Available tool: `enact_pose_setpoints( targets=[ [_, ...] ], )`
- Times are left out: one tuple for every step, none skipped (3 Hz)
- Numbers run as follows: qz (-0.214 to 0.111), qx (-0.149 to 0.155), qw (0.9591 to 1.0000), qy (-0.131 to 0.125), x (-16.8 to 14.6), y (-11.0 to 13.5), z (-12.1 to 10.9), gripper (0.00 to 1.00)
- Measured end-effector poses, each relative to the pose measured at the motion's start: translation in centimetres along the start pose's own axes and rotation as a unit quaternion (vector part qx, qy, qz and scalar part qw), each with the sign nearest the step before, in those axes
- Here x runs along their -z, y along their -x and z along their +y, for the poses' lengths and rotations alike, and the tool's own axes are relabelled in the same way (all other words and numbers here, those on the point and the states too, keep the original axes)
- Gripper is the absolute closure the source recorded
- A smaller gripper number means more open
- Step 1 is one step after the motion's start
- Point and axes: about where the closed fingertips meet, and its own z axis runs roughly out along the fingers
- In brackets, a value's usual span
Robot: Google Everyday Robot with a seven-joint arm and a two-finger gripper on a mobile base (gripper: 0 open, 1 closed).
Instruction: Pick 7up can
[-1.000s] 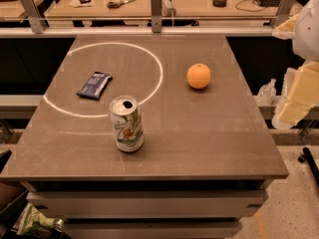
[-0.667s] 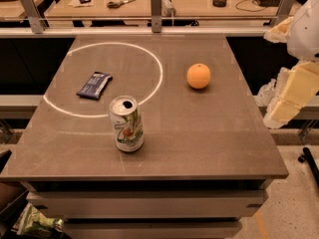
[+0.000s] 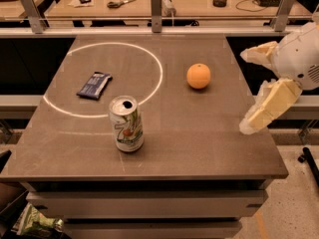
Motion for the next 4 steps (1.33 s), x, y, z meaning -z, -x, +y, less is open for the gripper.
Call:
enact_pose_setpoints(
  targets=[
    [-0.099,-0.014,0.9947,0.024,-1.7,2.5,1.8,0.00],
    [-0.197,-0.029,0.9791,0.040,-2.8,6.1,3.7,0.00],
    [-0.291,-0.050,0.9536,0.058,-4.4,11.3,5.3,0.00],
    [-0.343,-0.070,0.9348,0.057,-6.6,15.7,4.9,0.00]
  ],
)
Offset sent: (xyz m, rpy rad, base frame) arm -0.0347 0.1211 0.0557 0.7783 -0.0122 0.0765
